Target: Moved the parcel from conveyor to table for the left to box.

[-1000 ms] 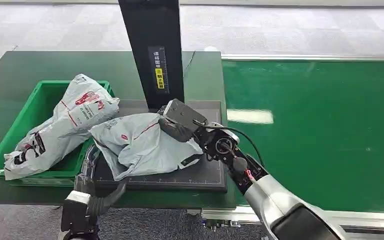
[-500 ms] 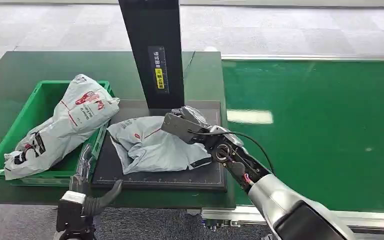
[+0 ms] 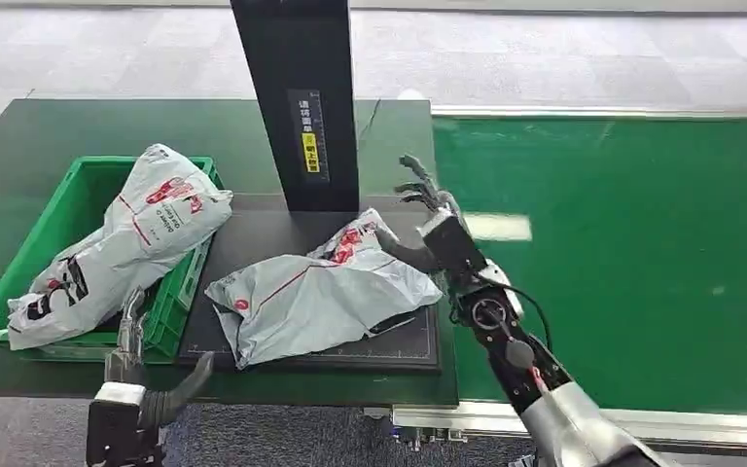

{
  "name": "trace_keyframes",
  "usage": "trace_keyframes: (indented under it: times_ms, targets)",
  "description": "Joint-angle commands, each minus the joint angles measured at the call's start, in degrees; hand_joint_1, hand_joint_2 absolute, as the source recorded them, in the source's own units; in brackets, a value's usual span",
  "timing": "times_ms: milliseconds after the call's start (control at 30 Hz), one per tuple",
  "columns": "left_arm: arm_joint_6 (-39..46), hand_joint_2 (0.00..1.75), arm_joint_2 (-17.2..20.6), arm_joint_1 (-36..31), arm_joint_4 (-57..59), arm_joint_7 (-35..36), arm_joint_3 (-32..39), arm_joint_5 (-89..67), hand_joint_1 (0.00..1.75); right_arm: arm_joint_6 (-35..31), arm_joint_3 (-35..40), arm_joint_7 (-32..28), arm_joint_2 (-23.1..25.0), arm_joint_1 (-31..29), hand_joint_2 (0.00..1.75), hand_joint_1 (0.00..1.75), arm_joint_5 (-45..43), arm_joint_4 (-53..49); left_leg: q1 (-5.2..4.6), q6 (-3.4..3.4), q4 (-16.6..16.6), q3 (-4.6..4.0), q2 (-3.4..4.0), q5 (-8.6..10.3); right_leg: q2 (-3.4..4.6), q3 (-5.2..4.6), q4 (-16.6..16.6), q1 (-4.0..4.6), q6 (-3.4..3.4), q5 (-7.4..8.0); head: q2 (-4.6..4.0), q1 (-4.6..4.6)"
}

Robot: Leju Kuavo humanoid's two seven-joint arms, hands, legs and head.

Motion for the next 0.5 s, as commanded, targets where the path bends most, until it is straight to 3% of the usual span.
trace_keyframes:
  times_ms: [33,167,267,500]
  targets:
    - [5.2,1.75,-2.5,7.5,-12.9,-0.2,4.7,-5.0,0.00,4.6,-20.2,-1.1,0.5,26.0,1.75,0.00,-2.6,-29.3,0.08,0.02,-0.1,0.13,-0.32,-0.07,-0.28,0.27,-0.2,0.09,-0.03,-0.13,0.00,0.00]
    - [4.1,1.75,-1.5,6.7,-14.7,1.2,0.0,-11.8,0.00,7.1,-23.4,-1.1,4.4,27.5,1.75,0.00,-2.0,-29.6,0.01,-0.04,0.0,-0.09,-0.06,-0.16,-0.03,-0.07,0.0,0.01,-0.09,-0.11,0.00,-0.02]
    - [0.2,1.75,-0.4,1.0,-7.7,5.5,-7.1,-19.2,0.00,8.5,-25.3,-0.7,6.3,27.0,1.75,0.00,-3.0,-27.1,0.00,-0.04,-0.1,0.00,-0.20,-0.06,-0.21,0.03,0.0,0.01,-0.11,-0.08,0.00,0.00]
    - [-1.4,1.75,2.4,-12.6,6.3,9.1,-15.0,-23.5,0.00,10.3,-26.8,-0.2,7.3,26.2,1.75,0.00,-4.1,-23.6,-0.03,0.02,-0.2,0.22,-0.29,0.09,-0.30,0.24,-0.1,-0.03,-0.10,-0.01,0.00,-0.02]
